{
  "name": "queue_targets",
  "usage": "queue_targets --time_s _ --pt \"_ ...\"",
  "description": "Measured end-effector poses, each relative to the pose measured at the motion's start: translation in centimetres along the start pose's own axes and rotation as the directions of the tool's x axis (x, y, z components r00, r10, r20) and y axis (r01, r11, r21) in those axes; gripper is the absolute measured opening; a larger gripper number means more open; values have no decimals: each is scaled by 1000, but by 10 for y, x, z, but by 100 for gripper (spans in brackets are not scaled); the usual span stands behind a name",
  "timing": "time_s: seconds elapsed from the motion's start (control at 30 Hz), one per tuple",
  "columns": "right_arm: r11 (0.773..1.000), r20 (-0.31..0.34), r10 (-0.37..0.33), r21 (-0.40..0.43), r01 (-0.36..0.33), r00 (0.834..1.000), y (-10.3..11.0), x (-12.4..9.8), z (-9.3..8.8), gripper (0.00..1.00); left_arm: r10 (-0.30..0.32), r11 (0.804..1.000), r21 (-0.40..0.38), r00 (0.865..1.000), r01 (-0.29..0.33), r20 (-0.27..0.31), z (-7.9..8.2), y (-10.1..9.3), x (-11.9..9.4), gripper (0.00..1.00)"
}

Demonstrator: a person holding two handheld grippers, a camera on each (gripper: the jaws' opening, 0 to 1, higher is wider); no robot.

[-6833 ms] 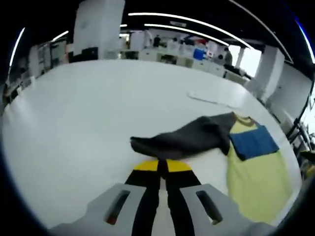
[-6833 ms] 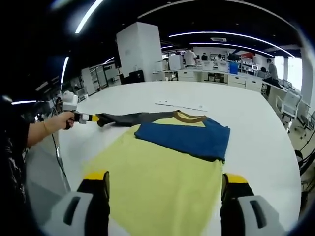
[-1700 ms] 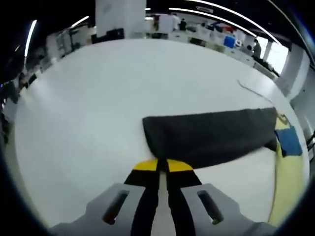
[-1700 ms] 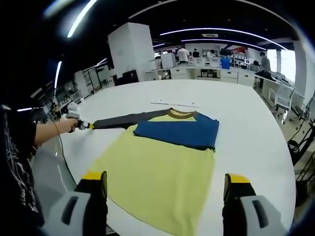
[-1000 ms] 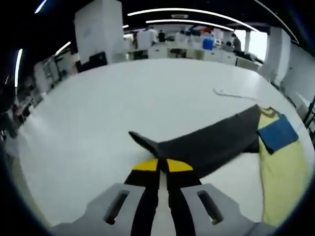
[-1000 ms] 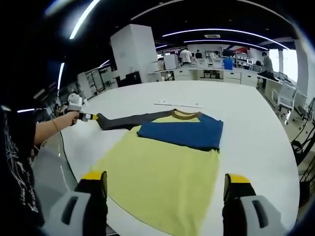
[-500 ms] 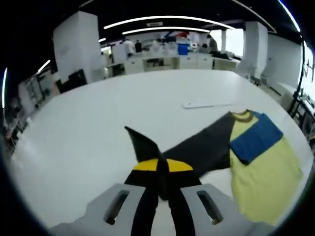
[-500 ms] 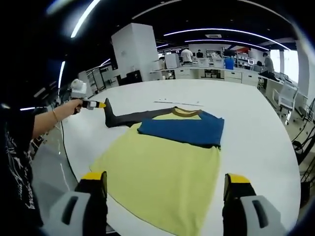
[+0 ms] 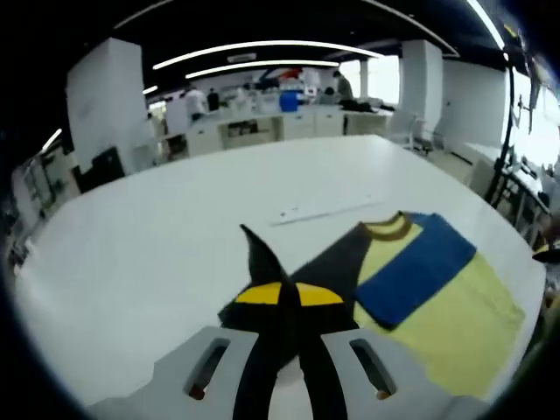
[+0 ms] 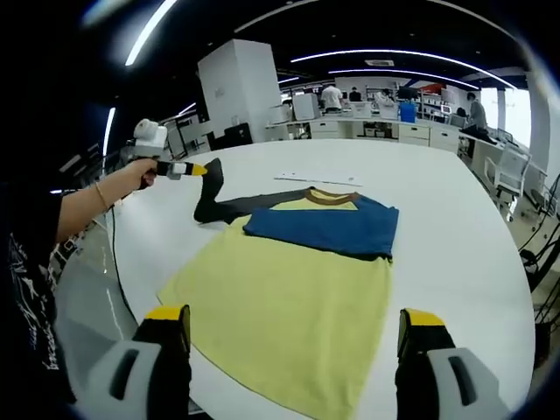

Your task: Fold the garment on the visible template until the final outline fits inside the template.

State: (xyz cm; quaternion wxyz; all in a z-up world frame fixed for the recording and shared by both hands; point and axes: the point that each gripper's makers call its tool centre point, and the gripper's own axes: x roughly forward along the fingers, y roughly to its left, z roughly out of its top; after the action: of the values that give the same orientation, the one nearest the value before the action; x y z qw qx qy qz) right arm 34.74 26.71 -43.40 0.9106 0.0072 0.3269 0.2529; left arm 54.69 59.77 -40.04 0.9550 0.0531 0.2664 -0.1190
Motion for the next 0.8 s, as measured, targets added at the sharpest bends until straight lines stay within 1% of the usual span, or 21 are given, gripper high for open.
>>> queue_targets --time_s 0.1,0.17,0.2,0.23,0.3,0.33,0.43,0.6,0.67,0.77,0.8 --pt "1000 -4 -2 -6 2 1000 -1 -1 0 99 -32 999 -2 999 32 13 9 -18 8 1" --pt "1000 -3 -3 -4 3 1000 -3 -1 0 99 -49 999 0 999 49 18 13 -26 11 1" --pt "1000 -3 -4 -4 4 1000 -3 -2 1 99 -63 998 -10 998 64 23 15 -31 12 1" --pt "1000 -6 -4 -1 4 1000 -4 -2 0 99 -94 995 -39 995 95 30 17 -40 13 1" --pt "1000 -4 -10 4 10 1000 -7 -3 1 99 -119 989 -77 992 122 42 21 -47 15 1" --pt "1000 -3 -11 4 11 1000 -8 -3 1 99 -129 988 -82 991 131 38 22 -50 17 1" --pt "1000 -4 -13 3 13 1000 -9 -3 0 99 -133 988 -75 990 136 41 28 -59 20 1" --pt "1000 -5 -13 12 13 1000 -10 -3 -2 99 -177 981 -66 982 181 63 41 -82 25 1" --pt "1000 -8 -12 15 13 1000 -9 -3 -3 99 -187 979 -67 980 191 68 45 -89 27 1" --pt "1000 -7 -14 20 14 1000 -10 -3 -3 99 -212 974 -62 975 216 74 51 -105 31 1" --pt "1000 -5 -14 23 14 1000 -11 -3 -3 99 -215 974 -60 974 220 75 52 -107 32 1"
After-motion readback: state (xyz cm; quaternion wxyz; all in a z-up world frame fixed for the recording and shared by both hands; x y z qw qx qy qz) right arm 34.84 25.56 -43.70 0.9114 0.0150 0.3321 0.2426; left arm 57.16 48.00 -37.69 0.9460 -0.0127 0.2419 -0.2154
